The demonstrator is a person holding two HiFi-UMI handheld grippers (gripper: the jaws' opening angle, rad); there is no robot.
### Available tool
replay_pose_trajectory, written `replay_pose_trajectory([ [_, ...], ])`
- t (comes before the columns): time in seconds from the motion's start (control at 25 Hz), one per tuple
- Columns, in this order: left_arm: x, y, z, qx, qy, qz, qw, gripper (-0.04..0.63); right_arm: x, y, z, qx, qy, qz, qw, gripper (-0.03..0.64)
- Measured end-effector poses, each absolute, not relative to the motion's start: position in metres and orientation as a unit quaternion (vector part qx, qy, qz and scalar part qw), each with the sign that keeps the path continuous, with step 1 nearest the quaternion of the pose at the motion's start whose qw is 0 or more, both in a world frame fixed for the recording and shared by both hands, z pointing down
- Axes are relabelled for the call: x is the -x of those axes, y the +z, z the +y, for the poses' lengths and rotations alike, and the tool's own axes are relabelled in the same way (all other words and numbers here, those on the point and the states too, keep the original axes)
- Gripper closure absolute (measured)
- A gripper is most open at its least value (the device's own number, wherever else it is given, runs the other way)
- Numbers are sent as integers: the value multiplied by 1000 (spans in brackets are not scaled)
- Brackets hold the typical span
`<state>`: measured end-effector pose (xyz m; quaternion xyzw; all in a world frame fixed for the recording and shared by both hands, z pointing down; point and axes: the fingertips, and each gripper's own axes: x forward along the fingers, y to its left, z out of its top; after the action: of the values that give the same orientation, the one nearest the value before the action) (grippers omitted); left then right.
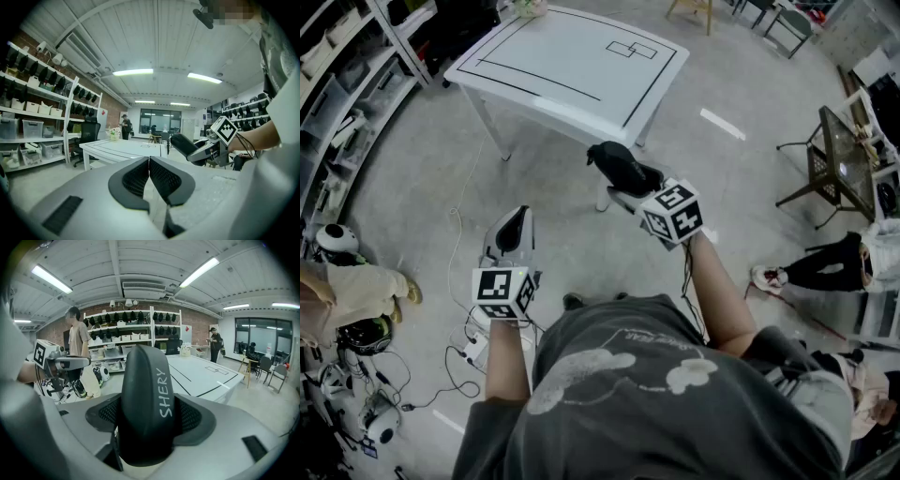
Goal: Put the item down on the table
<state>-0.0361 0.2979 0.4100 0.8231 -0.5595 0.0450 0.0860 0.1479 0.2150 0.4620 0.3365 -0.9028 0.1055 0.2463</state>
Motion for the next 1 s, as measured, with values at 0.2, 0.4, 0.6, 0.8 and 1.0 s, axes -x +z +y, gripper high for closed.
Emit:
replay_pose_trajectory([
  [0.2,55,412,307,-818,44,-567,88,591,-133,461,221,-333,101,-904,249,296],
  [0.4,76,420,317,-816,42,-568,99,591,-116,470,225,-332,103,-901,259,296],
  [0.6,102,427,314,-819,44,-562,105,591,-112,472,224,-352,102,-894,257,295],
  [0.8,119,435,299,-814,36,-568,117,591,-114,483,206,-368,118,-885,259,295],
  [1.0,137,439,263,-810,39,-572,124,591,-101,493,164,-372,130,-884,253,295],
])
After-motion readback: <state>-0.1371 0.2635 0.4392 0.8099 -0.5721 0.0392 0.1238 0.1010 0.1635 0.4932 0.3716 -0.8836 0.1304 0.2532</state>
